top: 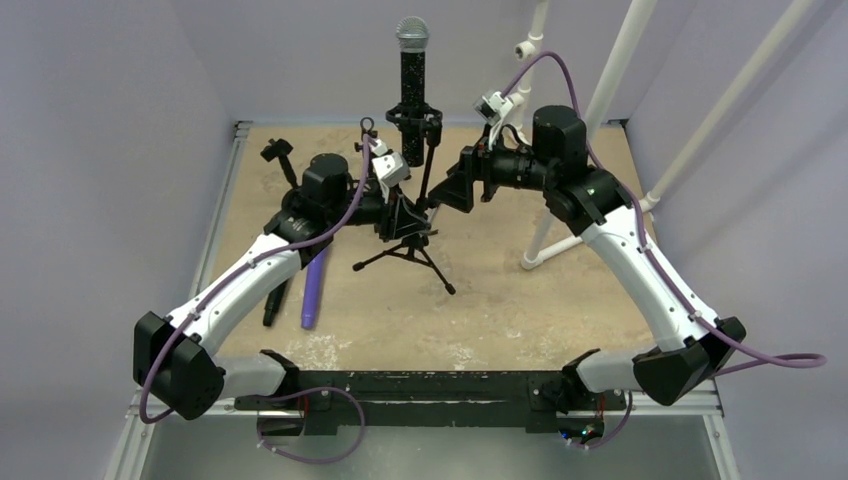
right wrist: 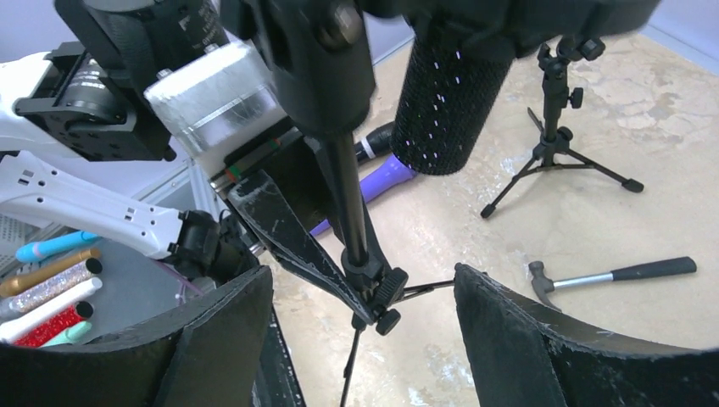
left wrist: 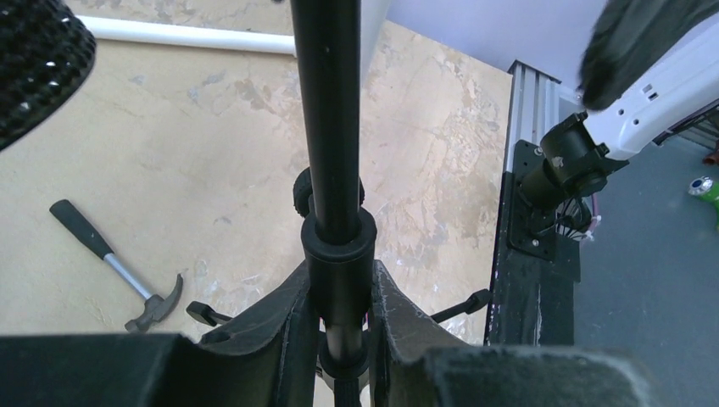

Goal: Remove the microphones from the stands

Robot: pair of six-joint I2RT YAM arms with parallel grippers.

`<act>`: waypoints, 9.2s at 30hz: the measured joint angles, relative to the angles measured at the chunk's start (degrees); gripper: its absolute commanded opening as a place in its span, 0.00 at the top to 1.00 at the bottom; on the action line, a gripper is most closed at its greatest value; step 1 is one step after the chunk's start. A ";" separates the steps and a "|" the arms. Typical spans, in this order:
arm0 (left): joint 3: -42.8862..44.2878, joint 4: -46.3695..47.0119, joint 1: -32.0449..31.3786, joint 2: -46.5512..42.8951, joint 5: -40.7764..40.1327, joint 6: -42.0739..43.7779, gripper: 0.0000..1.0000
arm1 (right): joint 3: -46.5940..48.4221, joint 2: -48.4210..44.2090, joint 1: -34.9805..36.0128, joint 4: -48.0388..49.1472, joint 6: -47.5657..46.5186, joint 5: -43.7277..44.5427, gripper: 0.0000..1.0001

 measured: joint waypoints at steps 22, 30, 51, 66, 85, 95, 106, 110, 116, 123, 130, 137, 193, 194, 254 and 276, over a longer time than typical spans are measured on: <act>-4.94 -2.64 -2.29 -0.26 -7.41 7.48 1.00 | 3.91 6.84 0.90 1.27 0.13 1.18 0.67; -5.44 -3.10 -2.75 -0.26 -9.46 8.37 1.00 | 3.89 6.88 1.22 1.77 1.05 1.42 1.00; -4.70 -9.70 0.20 -8.39 -7.72 13.57 0.19 | -1.05 5.53 3.23 -2.91 -9.42 3.10 1.00; -0.98 -7.21 16.04 -14.49 -1.09 -0.13 0.16 | -6.75 1.29 3.23 -3.39 -21.59 -4.57 1.00; -1.14 21.75 16.37 -4.79 6.29 -22.86 0.18 | -9.35 1.31 3.48 -1.73 -26.95 -12.50 1.00; -2.84 27.56 16.37 -2.32 7.43 -29.18 0.46 | -9.38 1.31 3.58 -1.27 -27.02 -12.81 1.00; -3.96 29.46 16.37 -2.29 9.42 -31.50 1.00 | -10.62 1.64 3.65 0.42 -28.02 -12.37 1.00; -4.02 28.41 16.37 -2.34 9.81 -29.92 1.00 | -13.09 1.51 3.69 1.68 -29.68 -12.35 0.99; -4.07 24.90 15.80 -2.84 10.64 -26.05 1.00 | -17.03 0.52 4.07 4.46 -31.61 -12.13 0.87; -3.96 17.42 12.33 -6.27 9.70 -15.61 1.00 | -20.90 -2.27 4.44 5.44 -33.51 -11.93 0.61; -3.87 12.41 10.08 -8.70 10.12 -9.07 1.00 | -21.99 -3.89 4.24 2.51 -35.63 -7.21 0.03; -3.39 10.21 9.92 -9.49 10.21 -6.56 1.00 | -20.06 -6.21 4.24 -8.24 -40.68 -4.70 0.01; 0.83 -1.27 7.76 -10.01 8.37 4.48 1.00 | 10.43 12.76 8.52 -19.15 -23.06 5.22 0.48; 0.83 -1.29 7.78 -10.01 8.33 4.48 1.00 | 10.67 12.76 8.87 -19.37 -23.30 5.86 0.52; 25.35 -30.29 19.12 -16.26 2.23 7.54 1.00 | -2.62 2.38 13.42 -6.86 -24.94 23.45 1.00; 2.45 -39.87 19.50 3.65 -15.10 4.37 0.94 | -3.48 1.46 12.24 -6.60 -24.96 20.87 1.00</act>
